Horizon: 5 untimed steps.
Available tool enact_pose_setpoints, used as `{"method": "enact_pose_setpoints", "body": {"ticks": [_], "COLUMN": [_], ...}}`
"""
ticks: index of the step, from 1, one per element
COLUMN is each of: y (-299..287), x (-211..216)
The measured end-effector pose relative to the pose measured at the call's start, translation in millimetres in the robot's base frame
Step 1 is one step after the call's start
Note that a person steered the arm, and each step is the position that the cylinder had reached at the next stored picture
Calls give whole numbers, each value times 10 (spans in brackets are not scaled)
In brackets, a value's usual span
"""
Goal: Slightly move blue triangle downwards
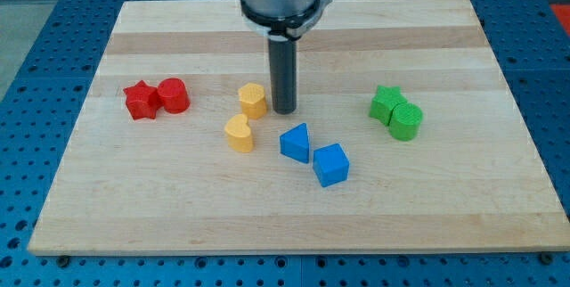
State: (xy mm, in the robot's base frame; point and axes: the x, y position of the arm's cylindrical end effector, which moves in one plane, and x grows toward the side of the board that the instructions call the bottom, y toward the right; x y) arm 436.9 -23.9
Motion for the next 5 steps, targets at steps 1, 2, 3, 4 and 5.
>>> {"method": "enact_pose_setpoints", "body": {"ticks": [1,2,3,4,5], "y": [-84,-102,15,37,37], "x": [97,217,419,451,451]}}
